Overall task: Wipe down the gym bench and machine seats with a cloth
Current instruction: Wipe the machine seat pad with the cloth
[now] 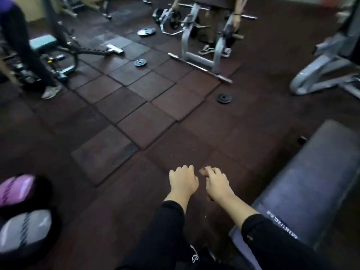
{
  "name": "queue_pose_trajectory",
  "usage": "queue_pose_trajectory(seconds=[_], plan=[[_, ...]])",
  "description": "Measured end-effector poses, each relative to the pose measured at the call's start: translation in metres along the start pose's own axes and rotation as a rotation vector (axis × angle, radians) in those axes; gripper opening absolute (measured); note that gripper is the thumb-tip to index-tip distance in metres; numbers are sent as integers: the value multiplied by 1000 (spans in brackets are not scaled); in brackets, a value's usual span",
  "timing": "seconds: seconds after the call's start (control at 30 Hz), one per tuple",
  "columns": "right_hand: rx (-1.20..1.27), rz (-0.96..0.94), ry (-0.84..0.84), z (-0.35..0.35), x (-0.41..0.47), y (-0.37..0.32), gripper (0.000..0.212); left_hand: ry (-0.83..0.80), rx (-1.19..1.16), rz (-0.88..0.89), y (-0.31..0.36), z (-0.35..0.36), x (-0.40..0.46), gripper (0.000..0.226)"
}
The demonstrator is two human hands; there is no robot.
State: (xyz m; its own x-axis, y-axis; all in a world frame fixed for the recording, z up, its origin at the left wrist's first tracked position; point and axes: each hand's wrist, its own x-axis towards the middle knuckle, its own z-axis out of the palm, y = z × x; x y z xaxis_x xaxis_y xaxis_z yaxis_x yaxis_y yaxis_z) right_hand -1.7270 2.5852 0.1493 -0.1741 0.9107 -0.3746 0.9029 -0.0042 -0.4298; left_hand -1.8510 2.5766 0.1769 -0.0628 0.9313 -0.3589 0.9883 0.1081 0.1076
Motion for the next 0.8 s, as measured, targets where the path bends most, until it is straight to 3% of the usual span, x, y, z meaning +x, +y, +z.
queue_pose_trajectory(seconds=[0.43,0.6,0.8], plan=[[224,543,328,-83,150,57,45,-75,232,560,93,-81,228,41],[313,699,429,-109,174,79,43,-117,260,716,140,-95,280,50],[339,848,494,-160,226,136,43,-136,303,859,224,-107,349,46]])
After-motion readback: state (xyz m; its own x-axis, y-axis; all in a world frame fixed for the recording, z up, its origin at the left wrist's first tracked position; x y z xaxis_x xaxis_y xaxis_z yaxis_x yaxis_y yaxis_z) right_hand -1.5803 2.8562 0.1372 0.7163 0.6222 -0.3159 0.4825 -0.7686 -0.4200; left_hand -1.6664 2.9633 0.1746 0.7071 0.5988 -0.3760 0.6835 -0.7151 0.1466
